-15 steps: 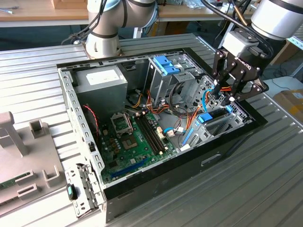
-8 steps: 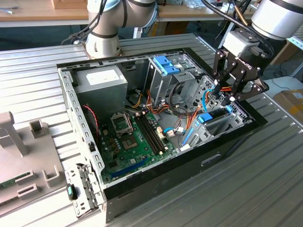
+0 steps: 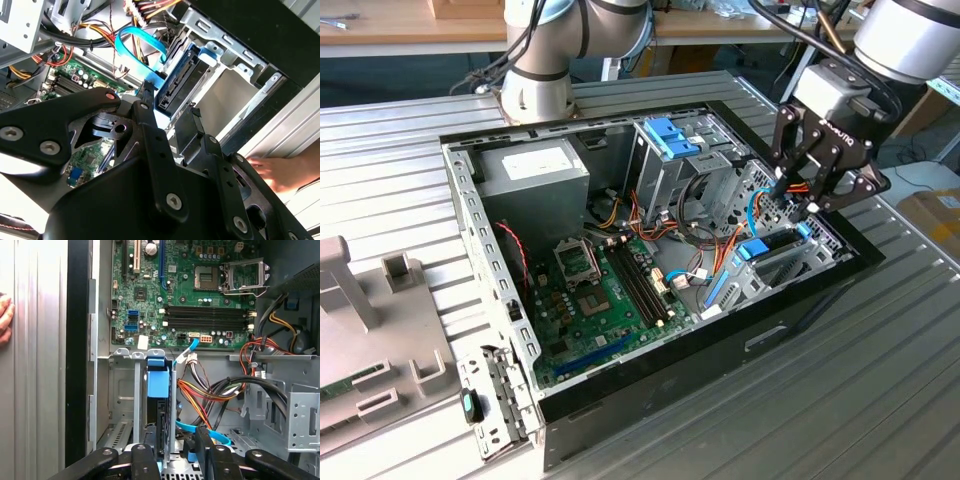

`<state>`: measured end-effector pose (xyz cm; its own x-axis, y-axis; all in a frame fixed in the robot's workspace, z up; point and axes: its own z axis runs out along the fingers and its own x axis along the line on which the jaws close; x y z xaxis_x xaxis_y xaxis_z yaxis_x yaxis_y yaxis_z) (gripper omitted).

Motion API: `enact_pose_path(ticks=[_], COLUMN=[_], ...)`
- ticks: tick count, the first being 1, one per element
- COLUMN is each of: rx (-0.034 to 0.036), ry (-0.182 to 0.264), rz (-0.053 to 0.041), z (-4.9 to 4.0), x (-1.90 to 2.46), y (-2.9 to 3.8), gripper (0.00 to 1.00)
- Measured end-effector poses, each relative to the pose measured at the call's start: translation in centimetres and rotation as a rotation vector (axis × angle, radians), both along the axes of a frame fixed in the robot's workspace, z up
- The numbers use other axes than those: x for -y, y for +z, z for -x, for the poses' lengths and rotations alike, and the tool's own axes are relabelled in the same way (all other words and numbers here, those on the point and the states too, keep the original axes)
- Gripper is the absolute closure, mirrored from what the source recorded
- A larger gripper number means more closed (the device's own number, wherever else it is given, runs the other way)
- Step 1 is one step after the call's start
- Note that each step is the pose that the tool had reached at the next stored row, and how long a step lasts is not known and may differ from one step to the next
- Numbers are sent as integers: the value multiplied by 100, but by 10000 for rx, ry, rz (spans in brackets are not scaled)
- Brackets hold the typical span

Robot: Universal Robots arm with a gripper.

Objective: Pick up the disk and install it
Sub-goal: 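Insert the first disk wire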

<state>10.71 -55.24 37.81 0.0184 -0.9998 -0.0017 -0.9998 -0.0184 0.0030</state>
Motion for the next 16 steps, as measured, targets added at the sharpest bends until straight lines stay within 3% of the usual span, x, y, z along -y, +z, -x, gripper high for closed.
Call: enact_pose_path(ticks=[7,11,14,16], rx=[0,0,-1,-1], ry=[54,59,59,75], rz=[0,0,0,-5], z=[-166,-170,-170,-173], x=[-23,-26,-26,-27], y=[0,6,68,70], gripper=[56,56,56,56])
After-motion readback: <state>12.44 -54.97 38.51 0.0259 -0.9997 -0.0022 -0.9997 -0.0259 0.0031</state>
